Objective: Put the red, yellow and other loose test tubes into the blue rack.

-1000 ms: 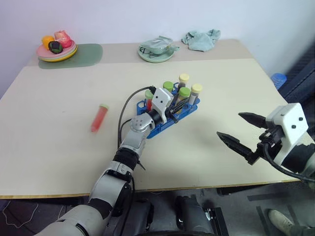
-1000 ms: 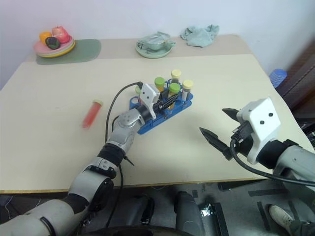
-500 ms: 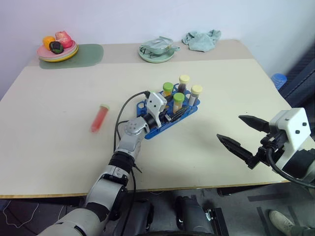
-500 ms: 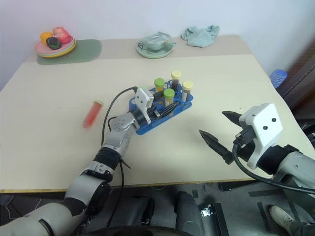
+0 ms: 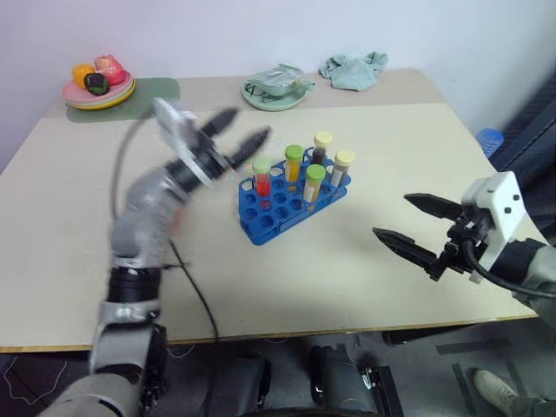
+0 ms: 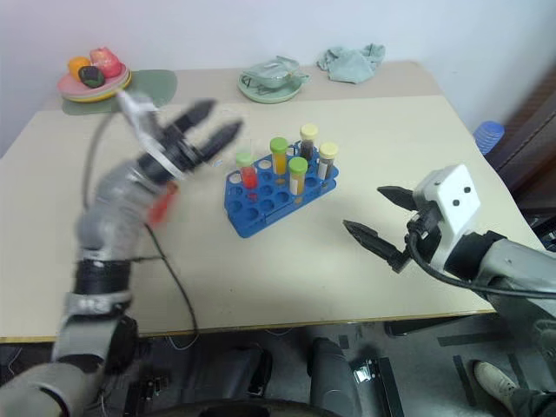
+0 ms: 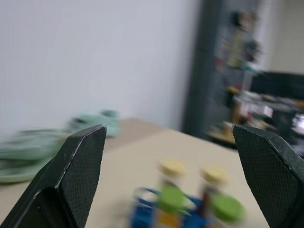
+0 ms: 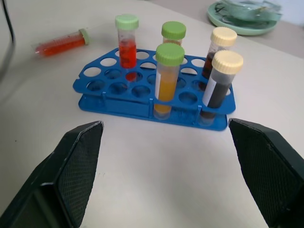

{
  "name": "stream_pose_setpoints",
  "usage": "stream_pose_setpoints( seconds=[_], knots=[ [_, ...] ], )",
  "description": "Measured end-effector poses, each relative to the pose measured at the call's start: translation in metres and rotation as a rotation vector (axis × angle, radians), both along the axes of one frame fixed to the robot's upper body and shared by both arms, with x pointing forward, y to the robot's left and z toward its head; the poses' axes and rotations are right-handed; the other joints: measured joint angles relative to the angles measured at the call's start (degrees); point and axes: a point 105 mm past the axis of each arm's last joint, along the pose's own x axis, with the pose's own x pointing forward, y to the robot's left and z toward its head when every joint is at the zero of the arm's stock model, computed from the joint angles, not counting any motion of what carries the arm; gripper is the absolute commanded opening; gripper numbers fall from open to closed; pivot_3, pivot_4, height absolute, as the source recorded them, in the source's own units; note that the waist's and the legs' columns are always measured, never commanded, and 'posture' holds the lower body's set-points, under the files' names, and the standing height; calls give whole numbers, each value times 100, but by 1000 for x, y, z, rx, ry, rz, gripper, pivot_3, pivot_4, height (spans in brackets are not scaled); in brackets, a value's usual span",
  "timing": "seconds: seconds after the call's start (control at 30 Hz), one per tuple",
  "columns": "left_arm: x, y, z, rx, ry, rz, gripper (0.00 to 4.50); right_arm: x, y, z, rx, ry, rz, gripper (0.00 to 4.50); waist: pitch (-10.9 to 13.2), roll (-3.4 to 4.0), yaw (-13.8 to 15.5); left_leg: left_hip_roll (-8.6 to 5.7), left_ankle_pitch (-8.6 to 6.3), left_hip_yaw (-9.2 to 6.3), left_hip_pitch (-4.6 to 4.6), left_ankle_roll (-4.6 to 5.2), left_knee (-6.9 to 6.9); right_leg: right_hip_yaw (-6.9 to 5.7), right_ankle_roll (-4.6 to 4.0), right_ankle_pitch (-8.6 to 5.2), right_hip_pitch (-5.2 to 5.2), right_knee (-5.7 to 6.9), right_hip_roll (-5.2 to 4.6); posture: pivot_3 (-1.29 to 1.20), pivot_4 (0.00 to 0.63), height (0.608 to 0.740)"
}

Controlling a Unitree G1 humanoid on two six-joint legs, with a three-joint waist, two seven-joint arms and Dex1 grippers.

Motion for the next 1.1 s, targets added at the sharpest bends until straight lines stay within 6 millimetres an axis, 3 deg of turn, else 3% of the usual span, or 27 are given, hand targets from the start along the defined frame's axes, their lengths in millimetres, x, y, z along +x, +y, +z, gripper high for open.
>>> stream_pose_setpoints(
  seconds=[0.07, 0.17, 0.23, 0.33, 0.47, 0.6, 0.97, 1.03, 1.1],
  knots=[
    [11, 26, 3, 40, 74, 151, 4303, 5, 3, -1, -2, 1, 24, 4348, 0, -1, 2, -1, 0, 0, 1, 0, -4, -1, 0, 0, 0, -1, 0, 0, 150, 740],
    [27, 68, -33, 260, 402, 413, 4303, 12, 4, -4, -5, 6, 49, 4348, 2, -2, -5, -1, 0, 0, -1, 0, -7, 1, 0, 0, -4, 3, 3, 0, 150, 740],
    [28, 78, -50, 360, 583, 479, 4303, 15, 5, -5, -6, 9, 59, 4348, 7, -10, 28, -4, 0, -8, -8, 0, -3, -2, 0, 0, -5, 0, 4, 0, 150, 740],
    [18, 78, -62, 476, 888, 486, 4303, 17, 9, -4, -5, -1, 80, 4348, 16, -26, 35, -10, -3, -16, -12, 4, 0, -15, 1, 0, -5, 0, 4, 0, 150, 740],
    [13, 81, -69, 525, 1069, 513, 4303, 17, 10, -5, 2, -3, 79, 4348, 15, -23, -15, -9, -3, -8, -7, 1, -10, -11, 1, 0, -11, 0, -2, 0, 150, 740],
    [14, 88, -98, 549, 1252, 552, 4303, 18, 10, -7, 8, 0, 74, 4348, 16, -21, -18, -5, 2, -5, -8, -14, -10, -7, 0, 0, -19, 12, 1, 0, 150, 740],
    [31, 82, -142, 619, 1386, 611, 4303, 10, 9, -14, -2, 26, 43, 4348, 19, -26, 0, -7, 2, -5, -20, -13, -9, -8, 0, 0, -28, 9, -4, 0, 150, 740],
    [33, 80, -146, 632, 1386, 610, 3803, 7, 6, -15, -3, 36, 35, 4348, 19, -26, -6, -7, 2, -4, -20, -13, -9, -6, 0, 0, -30, 11, -4, 0, 150, 740],
    [35, 78, -145, 642, 1374, 608, 2973, 3, 5, -16, -7, 47, 36, 4348, 18, -26, 1, -7, 2, -4, -20, -13, -8, -2, 0, 0, -28, 12, -5, 0, 150, 740]
  ],
)
